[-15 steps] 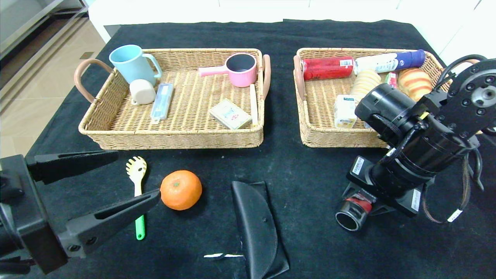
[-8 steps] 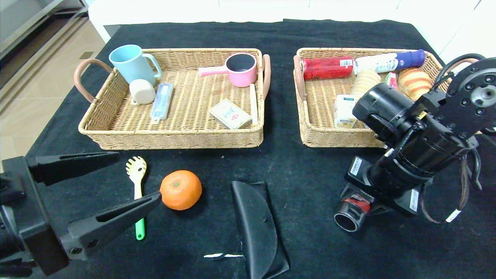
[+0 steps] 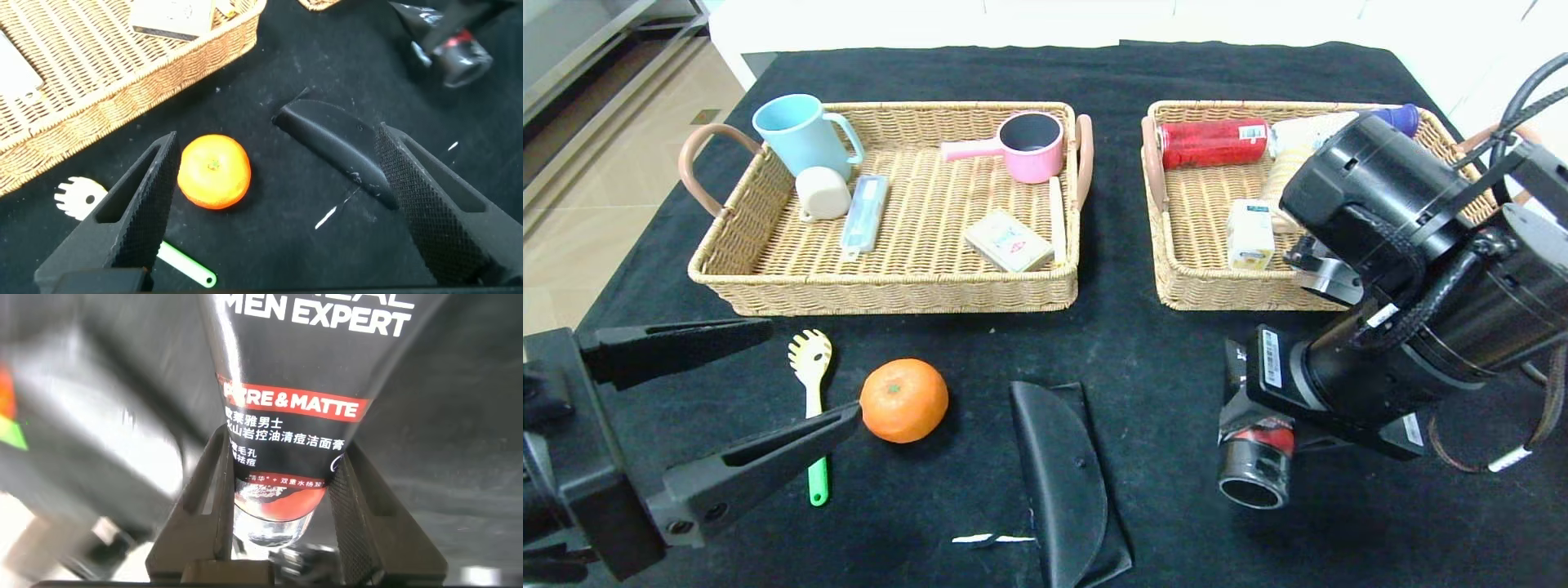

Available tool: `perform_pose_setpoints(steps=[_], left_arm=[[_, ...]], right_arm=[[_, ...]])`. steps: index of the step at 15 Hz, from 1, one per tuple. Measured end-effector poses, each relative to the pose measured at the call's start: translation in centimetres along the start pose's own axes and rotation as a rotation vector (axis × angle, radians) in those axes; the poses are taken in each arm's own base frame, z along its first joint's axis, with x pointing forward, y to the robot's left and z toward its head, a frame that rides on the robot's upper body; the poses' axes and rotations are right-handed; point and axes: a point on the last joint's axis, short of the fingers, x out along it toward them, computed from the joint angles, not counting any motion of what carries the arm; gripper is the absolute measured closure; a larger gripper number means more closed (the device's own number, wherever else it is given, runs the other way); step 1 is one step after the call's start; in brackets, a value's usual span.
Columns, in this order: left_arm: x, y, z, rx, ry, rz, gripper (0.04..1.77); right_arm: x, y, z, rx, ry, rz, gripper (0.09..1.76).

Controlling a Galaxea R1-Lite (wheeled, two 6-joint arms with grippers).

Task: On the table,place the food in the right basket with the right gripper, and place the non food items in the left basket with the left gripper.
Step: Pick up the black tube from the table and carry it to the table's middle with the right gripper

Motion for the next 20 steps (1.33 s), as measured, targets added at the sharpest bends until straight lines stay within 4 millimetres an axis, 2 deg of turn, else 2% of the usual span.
perform_pose_setpoints(steps=[4, 8, 15, 20], left_arm=[[-0.2, 0.0, 0.2, 0.005, -0.01, 0.006, 0.09], [-0.3, 0.0, 0.3, 0.002, -0.014, 0.011, 0.09], [-0.1, 0.1, 0.1, 0.001, -0.005, 0.011, 0.09], [-0.1, 0.1, 0.2, 0.002, -0.006, 0.012, 0.09]], right_arm=[[-1.2, 1.8, -2.6, -0.311, -0.03, 0.041, 1.1], [-1.3, 4.4, -2.4, -0.452, -0.185, 0.123, 1.1], [2.7, 6.2, -1.8, -0.643, -0.23, 0.046, 1.11], [5.0, 7.7, -0.8, -0.686, -0.333, 0.007, 1.11]])
